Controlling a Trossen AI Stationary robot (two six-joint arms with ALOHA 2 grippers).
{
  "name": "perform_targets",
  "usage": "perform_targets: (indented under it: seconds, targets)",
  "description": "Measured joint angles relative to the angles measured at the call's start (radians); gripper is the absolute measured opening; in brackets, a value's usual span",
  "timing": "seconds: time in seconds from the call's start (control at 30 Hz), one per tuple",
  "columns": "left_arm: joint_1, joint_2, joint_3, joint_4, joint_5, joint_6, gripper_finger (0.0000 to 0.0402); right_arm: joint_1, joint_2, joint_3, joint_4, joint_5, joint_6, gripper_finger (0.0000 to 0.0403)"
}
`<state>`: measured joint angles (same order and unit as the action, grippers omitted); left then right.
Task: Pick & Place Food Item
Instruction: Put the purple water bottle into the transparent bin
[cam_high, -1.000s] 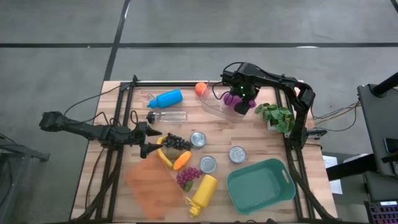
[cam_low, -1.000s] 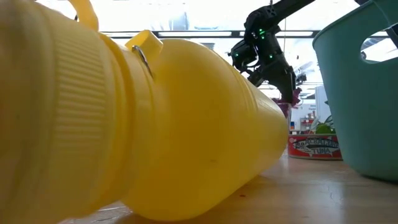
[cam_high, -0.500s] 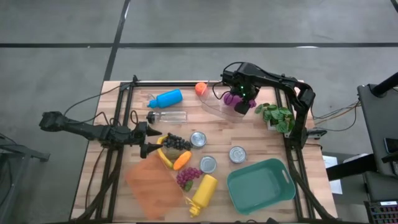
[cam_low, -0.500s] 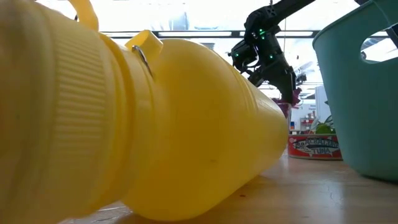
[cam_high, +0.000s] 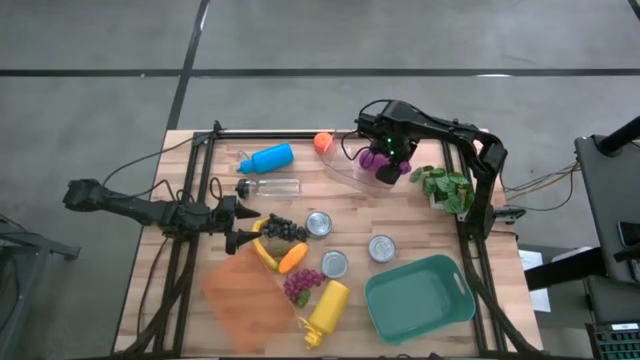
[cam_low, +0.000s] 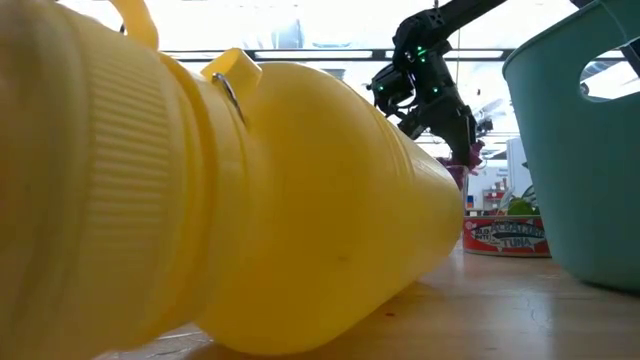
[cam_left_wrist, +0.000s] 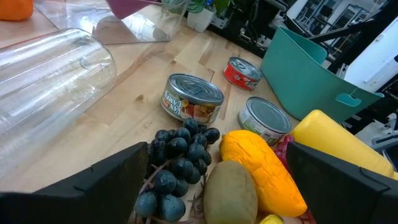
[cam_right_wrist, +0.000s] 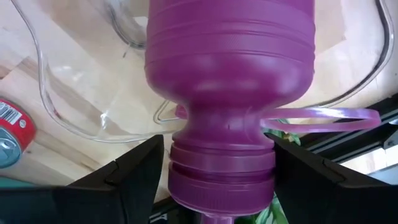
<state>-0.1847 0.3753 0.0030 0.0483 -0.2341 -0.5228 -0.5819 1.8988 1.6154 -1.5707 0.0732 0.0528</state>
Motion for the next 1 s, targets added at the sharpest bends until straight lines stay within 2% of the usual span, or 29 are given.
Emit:
perform_targets:
  seconds: [0.57, 1.0]
  targets:
    - [0.000, 0.000, 0.000, 0.000, 0.000, 0.000, 0.0384, 0.002, -0.020, 0.000, 0.000, 0.010, 0.000, 0.0267]
    - [0.000, 0.000, 0.000, 0.000, 0.000, 0.000, 0.0384, 0.002, -0.123, 0.000, 0.018, 0.040, 0.017, 0.0267]
